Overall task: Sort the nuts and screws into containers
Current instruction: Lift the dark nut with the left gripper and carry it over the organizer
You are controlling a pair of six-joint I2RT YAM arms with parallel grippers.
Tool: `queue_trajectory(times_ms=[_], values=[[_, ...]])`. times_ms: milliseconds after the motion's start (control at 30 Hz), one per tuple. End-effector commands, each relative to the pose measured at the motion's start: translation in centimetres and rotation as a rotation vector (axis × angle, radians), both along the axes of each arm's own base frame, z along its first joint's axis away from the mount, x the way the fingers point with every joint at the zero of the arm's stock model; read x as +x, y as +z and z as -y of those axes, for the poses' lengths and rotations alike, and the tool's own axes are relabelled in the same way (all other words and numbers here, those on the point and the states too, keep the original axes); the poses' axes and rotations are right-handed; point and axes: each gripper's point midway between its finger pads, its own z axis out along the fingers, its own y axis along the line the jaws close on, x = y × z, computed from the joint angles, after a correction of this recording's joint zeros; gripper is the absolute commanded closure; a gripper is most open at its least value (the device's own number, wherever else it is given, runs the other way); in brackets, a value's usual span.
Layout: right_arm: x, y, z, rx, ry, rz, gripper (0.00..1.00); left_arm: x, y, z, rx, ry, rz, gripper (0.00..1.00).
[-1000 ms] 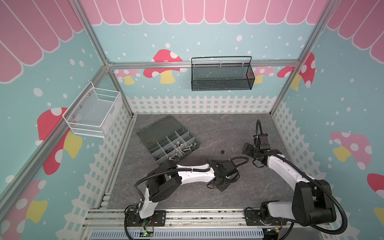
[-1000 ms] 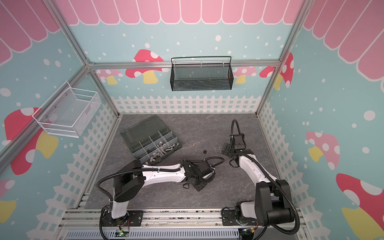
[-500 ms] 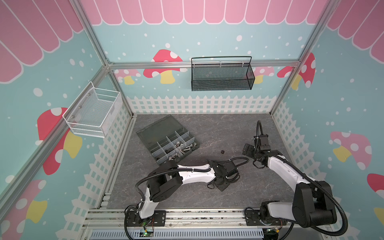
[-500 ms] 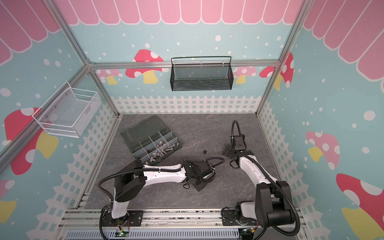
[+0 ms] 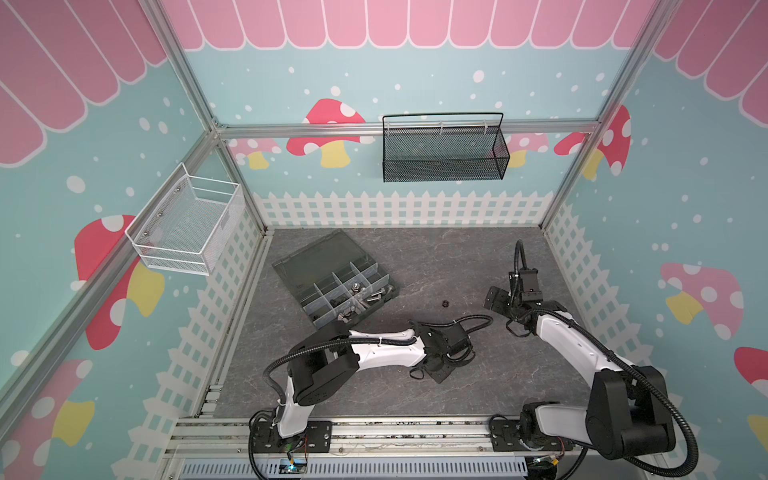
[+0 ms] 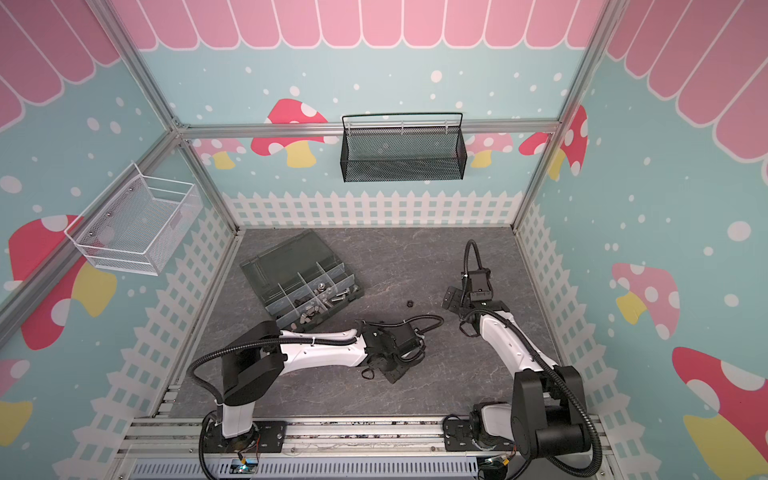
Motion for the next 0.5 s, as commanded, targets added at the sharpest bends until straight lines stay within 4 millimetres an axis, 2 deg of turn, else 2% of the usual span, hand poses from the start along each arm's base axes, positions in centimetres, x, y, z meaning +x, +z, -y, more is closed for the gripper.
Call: queue_trajectory(times_ms=[0, 233, 467], values=[[0.3, -0.3, -0.2, 0.019, 0.008, 0.002, 0.02, 1.2, 2.0, -0.6, -0.055, 0.065, 0.030, 0.85], [0.5, -0.8, -0.4, 0.021, 0.018, -0.008, 0.02, 2.9, 4.2, -3.0, -0.114, 0.172, 0.066, 0.85], [0.3, -1.2, -0.5, 0.023, 0.026, -0.014, 0.02, 5.0, 8.7, -6.0, -0.216, 0.300, 0.139, 0.87]])
